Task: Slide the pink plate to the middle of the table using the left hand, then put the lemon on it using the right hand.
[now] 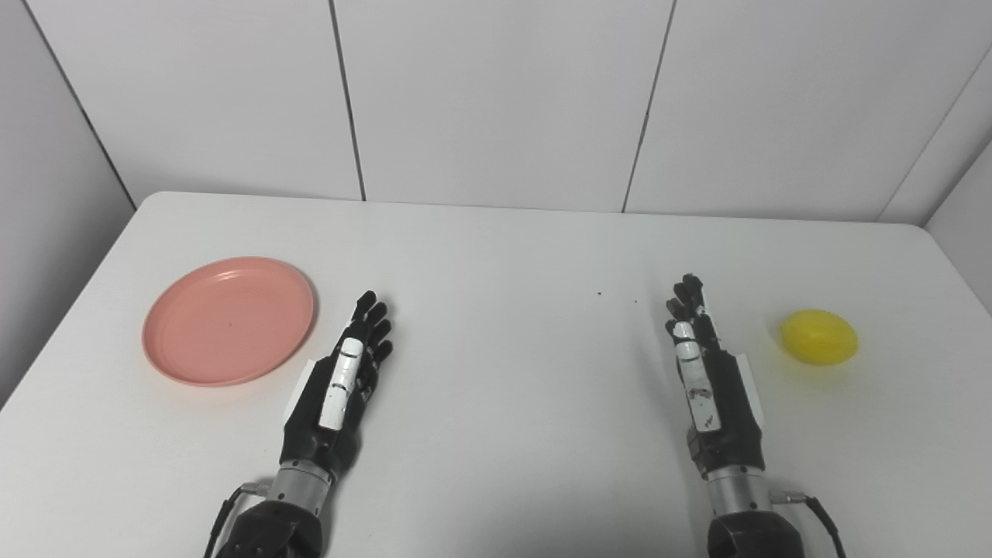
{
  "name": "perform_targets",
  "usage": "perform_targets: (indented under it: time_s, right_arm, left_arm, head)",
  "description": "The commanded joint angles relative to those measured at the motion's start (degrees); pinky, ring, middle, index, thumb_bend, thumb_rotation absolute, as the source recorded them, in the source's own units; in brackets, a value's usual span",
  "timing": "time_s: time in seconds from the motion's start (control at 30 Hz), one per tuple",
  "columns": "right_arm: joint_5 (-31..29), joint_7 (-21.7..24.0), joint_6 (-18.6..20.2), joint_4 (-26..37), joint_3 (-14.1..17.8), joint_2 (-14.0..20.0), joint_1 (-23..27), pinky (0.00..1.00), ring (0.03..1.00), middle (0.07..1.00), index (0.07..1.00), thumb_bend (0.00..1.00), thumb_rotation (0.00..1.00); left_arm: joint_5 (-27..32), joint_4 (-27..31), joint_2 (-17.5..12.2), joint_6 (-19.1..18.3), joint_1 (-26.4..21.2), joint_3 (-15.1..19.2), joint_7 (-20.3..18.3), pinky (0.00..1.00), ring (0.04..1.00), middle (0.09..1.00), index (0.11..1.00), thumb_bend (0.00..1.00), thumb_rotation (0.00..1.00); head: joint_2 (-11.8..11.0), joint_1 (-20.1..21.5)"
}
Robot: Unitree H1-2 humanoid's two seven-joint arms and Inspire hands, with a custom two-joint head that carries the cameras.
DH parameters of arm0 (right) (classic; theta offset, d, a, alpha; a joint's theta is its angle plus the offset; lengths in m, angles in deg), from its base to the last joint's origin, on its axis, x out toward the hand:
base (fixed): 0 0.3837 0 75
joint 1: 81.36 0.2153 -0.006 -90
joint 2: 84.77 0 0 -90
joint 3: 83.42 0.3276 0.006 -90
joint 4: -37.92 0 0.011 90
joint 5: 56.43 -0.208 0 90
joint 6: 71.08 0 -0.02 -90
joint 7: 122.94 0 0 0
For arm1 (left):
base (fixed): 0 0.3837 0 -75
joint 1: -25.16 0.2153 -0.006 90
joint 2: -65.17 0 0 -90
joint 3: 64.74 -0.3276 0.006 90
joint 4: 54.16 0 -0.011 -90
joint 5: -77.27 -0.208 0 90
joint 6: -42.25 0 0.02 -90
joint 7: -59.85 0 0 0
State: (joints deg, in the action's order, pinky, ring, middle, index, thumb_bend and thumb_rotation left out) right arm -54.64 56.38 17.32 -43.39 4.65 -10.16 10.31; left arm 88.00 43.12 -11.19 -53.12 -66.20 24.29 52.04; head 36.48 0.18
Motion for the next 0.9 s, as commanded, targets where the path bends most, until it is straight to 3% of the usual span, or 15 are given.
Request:
perform_targets:
  time_s: [0.0, 0.17, 0.37, 0.53, 0.67, 0.87]
  right_arm:
    - [0.13, 0.45, 0.16, 1.0, 0.08, 0.51, 0.83, 0.99, 0.986, 0.997, 0.999, 0.6, 0.94]
    - [-1.02, 1.04, -1.49, 0.11, 0.24, 1.19, 0.67, 0.99, 0.992, 0.997, 0.999, 0.59, 0.9]
    - [-2.44, 1.76, -2.95, -0.73, 0.87, 2.81, 0.05, 0.97, 0.981, 0.991, 0.994, 0.61, 0.9]
    - [-6.96, 4.03, -4.94, -3.74, 2.31, 4.11, 0.16, 1.0, 1.0, 1.0, 1.0, 0.67, 0.86]
    - [-6.0, 3.9, -6.21, -4.18, 2.88, 5.17, -0.6, 1.0, 0.99, 0.993, 0.996, 0.62, 0.9]
    - [-7.35, 4.84, -4.8, -3.82, 3.49, 5.96, -1.35, 1.0, 0.999, 1.0, 1.0, 0.59, 0.93]
  left_arm:
    - [0.02, 0.57, 0.39, 3.51, -1.49, 0.2, -0.16, 1.0, 1.0, 1.0, 1.0, 0.62, 0.88]
    - [-0.8, -1.62, 0.51, 5.21, -2.44, 0.32, 0.3, 1.0, 1.0, 1.0, 1.0, 0.63, 0.86]
    - [-2.71, -3.72, 2.93, 6.72, -2.86, 0.09, 2.78, 1.0, 1.0, 1.0, 1.0, 0.63, 0.82]
    - [-7.56, -4.31, 3.28, 7.54, -3.08, -2.02, 3.98, 1.0, 1.0, 1.0, 1.0, 0.64, 0.87]
    - [-9.4, -4.57, 2.64, 7.59, -3.59, -3.37, 3.39, 1.0, 1.0, 1.0, 1.0, 0.68, 0.91]
    - [-11.76, -4.83, 2.34, 9.83, -4.83, -4.14, 4.48, 1.0, 1.0, 1.0, 1.0, 0.67, 0.94]
  head:
    - [-0.61, -0.65]
    - [-1.74, -2.66]
    - [-4.37, -9.73]
    - [-7.18, -15.86]
    - [-9.26, -19.61]
    - [-11.38, -23.94]
